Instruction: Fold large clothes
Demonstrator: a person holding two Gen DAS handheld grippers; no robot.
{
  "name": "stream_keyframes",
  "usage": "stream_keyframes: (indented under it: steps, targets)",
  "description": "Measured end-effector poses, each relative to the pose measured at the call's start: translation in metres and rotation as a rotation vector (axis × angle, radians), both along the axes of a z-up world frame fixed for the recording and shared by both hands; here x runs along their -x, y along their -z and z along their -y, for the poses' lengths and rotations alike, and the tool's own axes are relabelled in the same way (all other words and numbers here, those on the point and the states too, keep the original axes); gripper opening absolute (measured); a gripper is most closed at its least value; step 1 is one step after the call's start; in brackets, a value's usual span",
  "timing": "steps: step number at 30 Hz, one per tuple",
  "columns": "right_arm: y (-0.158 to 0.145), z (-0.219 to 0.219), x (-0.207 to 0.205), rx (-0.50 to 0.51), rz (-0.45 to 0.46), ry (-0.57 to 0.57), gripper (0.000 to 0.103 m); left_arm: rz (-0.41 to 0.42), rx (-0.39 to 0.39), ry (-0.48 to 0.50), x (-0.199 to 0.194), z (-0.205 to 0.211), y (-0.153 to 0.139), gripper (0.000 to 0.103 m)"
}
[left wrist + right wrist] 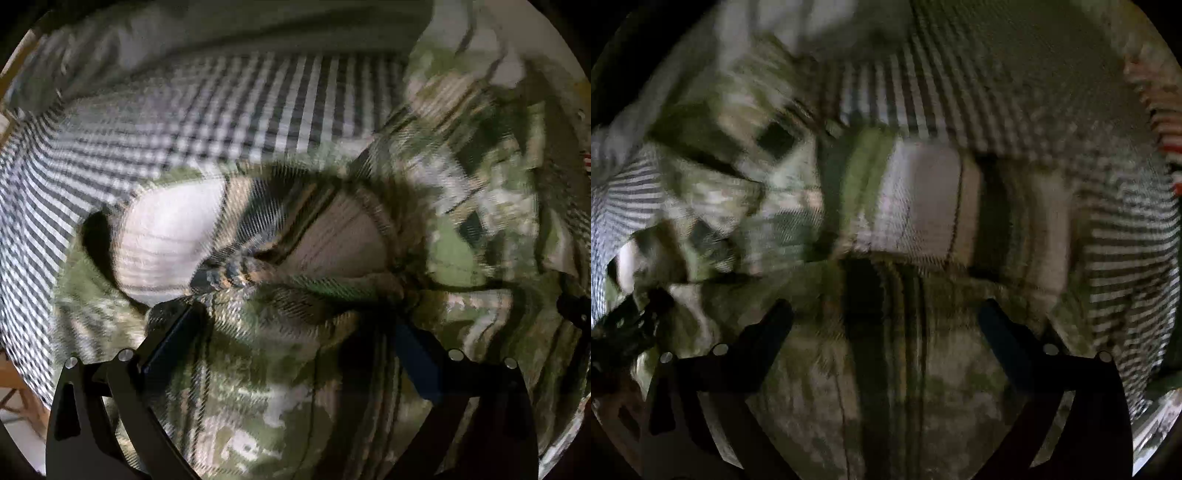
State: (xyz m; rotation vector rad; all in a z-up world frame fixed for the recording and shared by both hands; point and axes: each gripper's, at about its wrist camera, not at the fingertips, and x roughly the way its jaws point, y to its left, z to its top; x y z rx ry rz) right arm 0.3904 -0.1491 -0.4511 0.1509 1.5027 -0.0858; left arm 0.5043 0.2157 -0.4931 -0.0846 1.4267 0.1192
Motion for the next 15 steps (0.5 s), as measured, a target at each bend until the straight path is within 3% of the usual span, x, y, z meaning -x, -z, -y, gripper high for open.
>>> stream_keyframes:
  steps: [3,7,9,12,15]
  targets:
    - [0.022,-0.012,-0.019,0.047,-0.057,-0.025,0.100,-0.029,0.003,0.003,-0.018,-0.003,0.009,0.099]
    - [0.029,-0.024,-0.017,0.080,-0.050,-0.025,0.101,-0.008,0.017,0.016,-0.031,0.006,0.019,0.099]
    - [0.036,-0.032,-0.005,0.081,-0.041,-0.020,0.101,0.000,0.018,0.019,0.003,-0.004,0.024,0.099]
    - [0.050,-0.059,0.007,0.085,-0.029,-0.021,0.101,0.003,0.022,0.020,0.024,-0.016,0.031,0.099]
    - [0.039,-0.066,0.024,0.045,0.026,-0.002,0.100,-0.009,0.042,0.021,0.044,-0.017,0.019,0.099]
